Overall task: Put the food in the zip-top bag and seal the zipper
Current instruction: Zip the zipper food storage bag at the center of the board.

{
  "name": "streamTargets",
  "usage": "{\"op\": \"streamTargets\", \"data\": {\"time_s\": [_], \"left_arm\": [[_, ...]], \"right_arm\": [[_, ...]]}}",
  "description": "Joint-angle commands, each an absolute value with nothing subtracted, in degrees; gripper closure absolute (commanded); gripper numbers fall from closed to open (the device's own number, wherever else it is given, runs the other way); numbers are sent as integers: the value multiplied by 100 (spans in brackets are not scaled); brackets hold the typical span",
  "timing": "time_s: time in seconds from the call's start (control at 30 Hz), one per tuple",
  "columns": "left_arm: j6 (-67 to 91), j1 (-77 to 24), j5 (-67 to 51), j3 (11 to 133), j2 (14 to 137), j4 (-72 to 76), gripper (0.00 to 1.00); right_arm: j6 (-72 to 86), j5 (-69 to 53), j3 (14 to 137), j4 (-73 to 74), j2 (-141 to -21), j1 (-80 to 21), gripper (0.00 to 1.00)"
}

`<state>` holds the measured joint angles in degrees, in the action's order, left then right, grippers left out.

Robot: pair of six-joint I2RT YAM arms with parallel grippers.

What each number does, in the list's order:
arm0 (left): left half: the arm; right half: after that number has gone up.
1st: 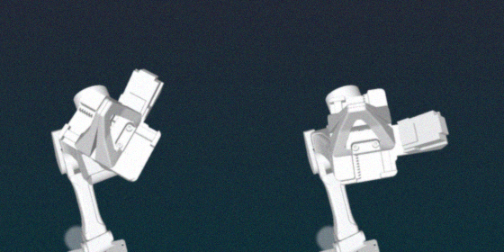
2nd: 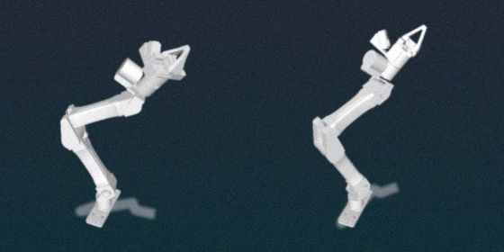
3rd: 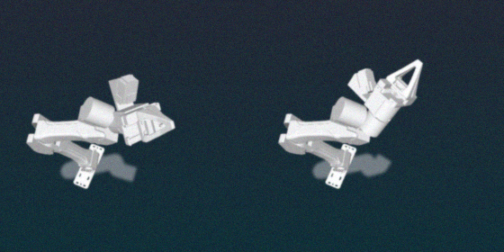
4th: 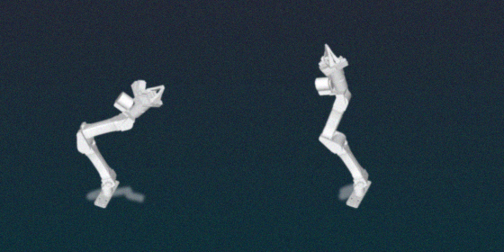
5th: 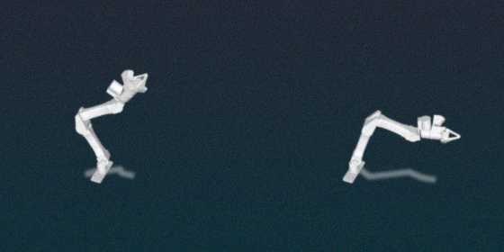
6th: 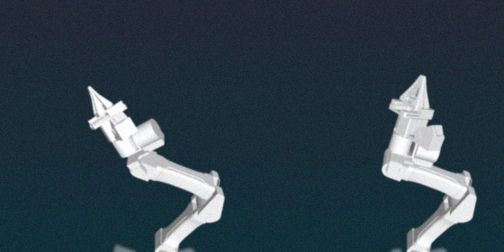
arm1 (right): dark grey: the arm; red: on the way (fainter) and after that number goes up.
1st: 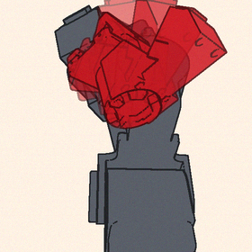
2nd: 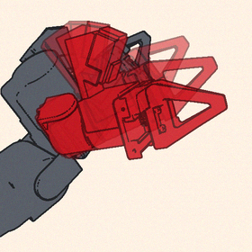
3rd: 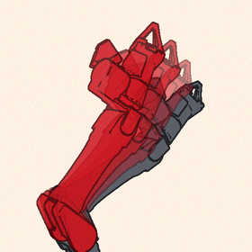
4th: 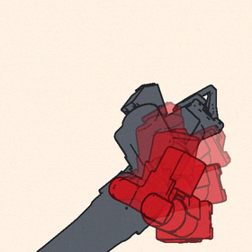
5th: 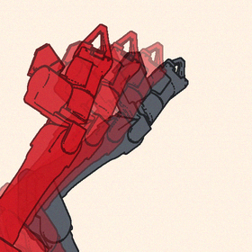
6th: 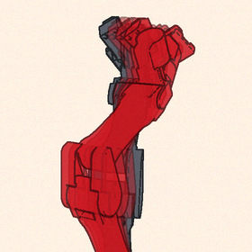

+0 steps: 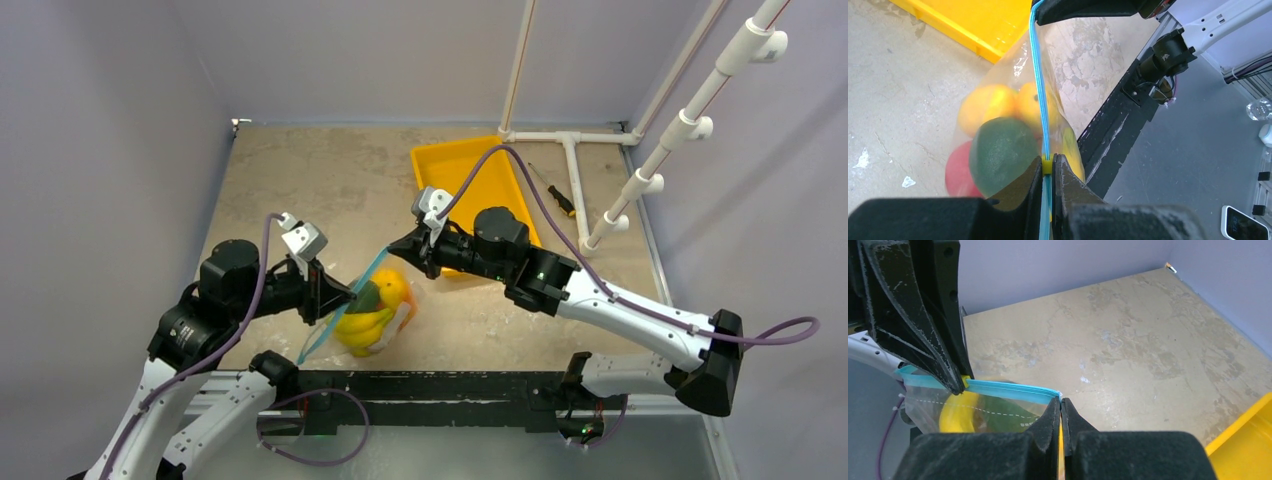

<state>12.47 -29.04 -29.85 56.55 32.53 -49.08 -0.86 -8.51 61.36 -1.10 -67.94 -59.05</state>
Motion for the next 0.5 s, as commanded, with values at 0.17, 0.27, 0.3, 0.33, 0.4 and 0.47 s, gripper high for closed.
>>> {"op": "streamTargets", "data": {"time_s": [0.17, 0.27, 0.3, 0.33, 0.4, 0.47], "left_arm": [[998, -2933, -3457, 6040, 3513, -5030, 100], [873, -2936, -3586, 6105, 3608, -5052, 100], [837, -2936, -3627, 6130, 3638, -5049, 100], [811, -2936, -3696, 6142, 3665, -5040, 100], [771, -2944, -3887, 6156, 3727, -4984, 100], [744, -2944, -3985, 6213, 3792, -4987, 100]], "right_arm": [[-544, -882, 6486, -157, -6354, -5766, 62], [-686, -924, 6620, -61, -6243, -5766, 46], [-739, -1017, 6652, -21, -6208, -5766, 43], [-829, -1118, 6691, -10, -6183, -5761, 40], [-1031, -1407, 6794, 153, -6185, -5766, 37], [-1170, -1637, 6916, 270, -6240, -5766, 33]]}}
